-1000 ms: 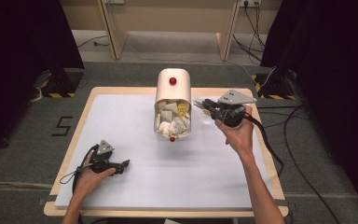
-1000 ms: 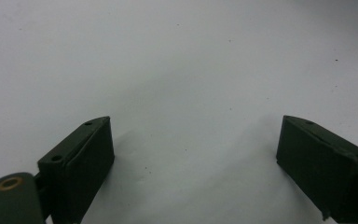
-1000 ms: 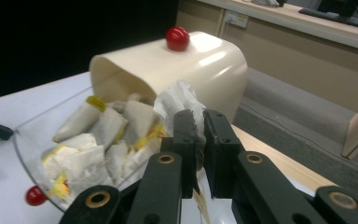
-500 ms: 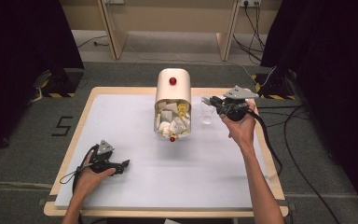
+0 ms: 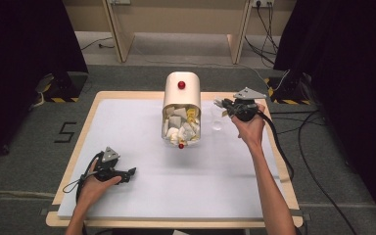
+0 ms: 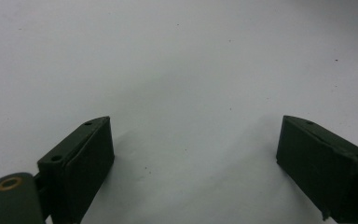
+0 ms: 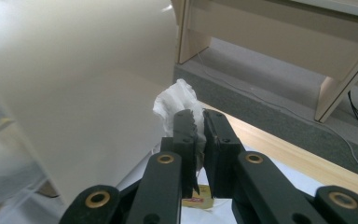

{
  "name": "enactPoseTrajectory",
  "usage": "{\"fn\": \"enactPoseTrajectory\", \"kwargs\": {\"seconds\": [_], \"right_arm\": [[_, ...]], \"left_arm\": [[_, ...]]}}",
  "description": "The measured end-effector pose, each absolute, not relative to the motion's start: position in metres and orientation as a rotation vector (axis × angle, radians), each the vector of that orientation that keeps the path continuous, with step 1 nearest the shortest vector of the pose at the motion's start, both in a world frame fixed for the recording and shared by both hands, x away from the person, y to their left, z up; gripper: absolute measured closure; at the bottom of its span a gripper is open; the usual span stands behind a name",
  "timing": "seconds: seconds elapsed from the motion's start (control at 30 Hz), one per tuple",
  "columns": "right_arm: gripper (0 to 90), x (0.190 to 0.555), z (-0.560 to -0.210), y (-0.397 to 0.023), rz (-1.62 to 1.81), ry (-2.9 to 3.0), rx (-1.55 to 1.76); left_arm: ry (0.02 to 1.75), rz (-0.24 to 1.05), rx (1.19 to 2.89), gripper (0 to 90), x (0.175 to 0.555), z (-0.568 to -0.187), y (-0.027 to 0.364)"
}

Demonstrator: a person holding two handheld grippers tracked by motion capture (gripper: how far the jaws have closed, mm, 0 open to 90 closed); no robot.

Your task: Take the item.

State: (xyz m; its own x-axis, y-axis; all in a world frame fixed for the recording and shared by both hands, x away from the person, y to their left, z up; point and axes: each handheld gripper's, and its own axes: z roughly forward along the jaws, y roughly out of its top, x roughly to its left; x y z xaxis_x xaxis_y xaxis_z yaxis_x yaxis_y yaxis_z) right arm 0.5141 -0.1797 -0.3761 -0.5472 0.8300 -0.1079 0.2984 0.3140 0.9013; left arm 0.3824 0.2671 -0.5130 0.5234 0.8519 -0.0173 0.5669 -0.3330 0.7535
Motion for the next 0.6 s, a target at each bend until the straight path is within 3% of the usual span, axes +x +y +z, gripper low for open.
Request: {"fn": "enactPoseTrajectory", "kwargs": {"seconds": [0.6], "right_arm": [[83.9, 0.538, -0.402, -0.178, 1.148, 2.053, 1.03]], "left_arm": [[1.151, 0.501, 2.038, 9.8, 0.382, -0.513, 0.267]]}}
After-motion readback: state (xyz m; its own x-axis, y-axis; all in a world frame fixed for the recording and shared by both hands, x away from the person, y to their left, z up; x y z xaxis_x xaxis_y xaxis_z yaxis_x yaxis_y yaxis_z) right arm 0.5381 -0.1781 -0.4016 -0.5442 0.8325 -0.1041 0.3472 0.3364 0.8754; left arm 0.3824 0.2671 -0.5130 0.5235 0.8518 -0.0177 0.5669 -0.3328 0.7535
